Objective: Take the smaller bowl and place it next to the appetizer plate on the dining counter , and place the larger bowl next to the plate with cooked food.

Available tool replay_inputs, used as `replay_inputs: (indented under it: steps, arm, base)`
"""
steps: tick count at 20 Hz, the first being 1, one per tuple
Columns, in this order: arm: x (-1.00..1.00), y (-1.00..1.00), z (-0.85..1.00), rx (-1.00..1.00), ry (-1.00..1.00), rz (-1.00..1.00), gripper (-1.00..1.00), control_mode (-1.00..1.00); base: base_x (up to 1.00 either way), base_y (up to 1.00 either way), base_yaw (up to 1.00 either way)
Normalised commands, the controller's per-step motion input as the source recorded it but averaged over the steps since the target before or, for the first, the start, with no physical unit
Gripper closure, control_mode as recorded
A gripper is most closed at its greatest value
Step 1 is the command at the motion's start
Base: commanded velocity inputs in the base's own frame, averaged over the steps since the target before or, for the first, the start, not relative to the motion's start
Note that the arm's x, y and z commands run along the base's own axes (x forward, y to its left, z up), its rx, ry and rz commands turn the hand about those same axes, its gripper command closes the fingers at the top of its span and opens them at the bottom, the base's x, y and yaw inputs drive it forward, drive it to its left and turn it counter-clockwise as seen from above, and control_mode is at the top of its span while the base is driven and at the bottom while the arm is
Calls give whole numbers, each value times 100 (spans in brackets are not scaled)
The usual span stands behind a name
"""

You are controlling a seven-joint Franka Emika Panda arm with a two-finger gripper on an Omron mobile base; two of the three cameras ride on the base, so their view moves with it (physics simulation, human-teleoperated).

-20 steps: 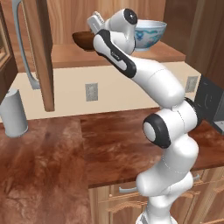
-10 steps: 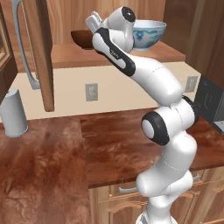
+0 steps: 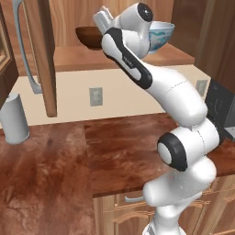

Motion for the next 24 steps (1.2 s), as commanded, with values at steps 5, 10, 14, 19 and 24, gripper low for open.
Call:
replay_inputs:
  steps: [5, 10, 14, 19, 24]
  arm:
    - [-100, -8, -24, 18, -45, -4, 100, -100]
    - [-100, -47, 16, 17, -15, -1, 100, -100]
    - [-100, -82, 18, 8, 7, 0, 100, -100]
    - [-100, -69, 0, -3, 3, 0, 100, -100]
    - [-100, -56, -10, -24, 18, 0, 100, -100]
  base:
    - [0, 0, 0]
    - [0, 0, 0]
    - [0, 0, 0]
    - [0, 0, 0]
    - [0, 0, 0]
